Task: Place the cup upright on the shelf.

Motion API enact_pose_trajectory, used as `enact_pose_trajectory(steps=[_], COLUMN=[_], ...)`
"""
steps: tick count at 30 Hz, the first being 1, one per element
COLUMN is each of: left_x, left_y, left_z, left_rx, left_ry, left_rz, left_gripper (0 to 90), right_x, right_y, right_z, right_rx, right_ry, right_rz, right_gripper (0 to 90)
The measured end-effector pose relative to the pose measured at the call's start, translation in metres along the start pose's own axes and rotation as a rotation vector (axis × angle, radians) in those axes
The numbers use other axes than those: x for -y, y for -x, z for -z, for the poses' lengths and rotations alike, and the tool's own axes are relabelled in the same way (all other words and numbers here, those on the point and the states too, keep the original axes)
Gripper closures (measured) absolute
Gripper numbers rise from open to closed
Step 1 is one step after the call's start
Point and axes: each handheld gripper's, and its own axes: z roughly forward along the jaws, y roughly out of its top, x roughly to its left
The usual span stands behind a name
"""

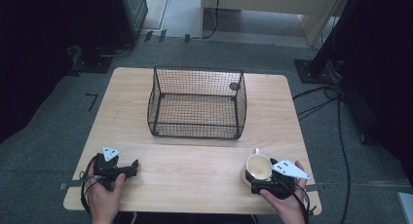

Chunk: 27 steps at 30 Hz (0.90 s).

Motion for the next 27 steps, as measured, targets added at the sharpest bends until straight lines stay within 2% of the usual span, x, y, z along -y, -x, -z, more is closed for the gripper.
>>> enact_pose_trajectory(steps=[6,17,19,22,27], left_x=[0.0,0.0,0.0,0.0,0.0], left_y=[0.0,0.0,0.0,0.0,0.0], left_z=[0.0,0.0,0.0,0.0,0.0], left_rx=[0.0,0.0,0.0,0.0,0.0], left_ry=[0.0,0.0,0.0,0.001,0.0], left_rz=[-0.001,0.0,0.0,0.0,0.0], left_gripper=[0.0,0.0,0.0,0.0,0.0], right_x=[0.008,0.019,0.02,0.021,0.021], right_y=[-0.002,-0.005,-0.005,-0.005,-0.004], right_z=[-0.01,-0.021,-0.023,-0.023,-0.023], right_rx=[0.028,0.073,0.086,0.103,0.085], right_ry=[-0.032,-0.051,-0.047,-0.033,-0.024], right_rz=[0.005,0.037,0.046,0.052,0.059], right_gripper=[0.0,0.2,1.2,8.0,8.9])
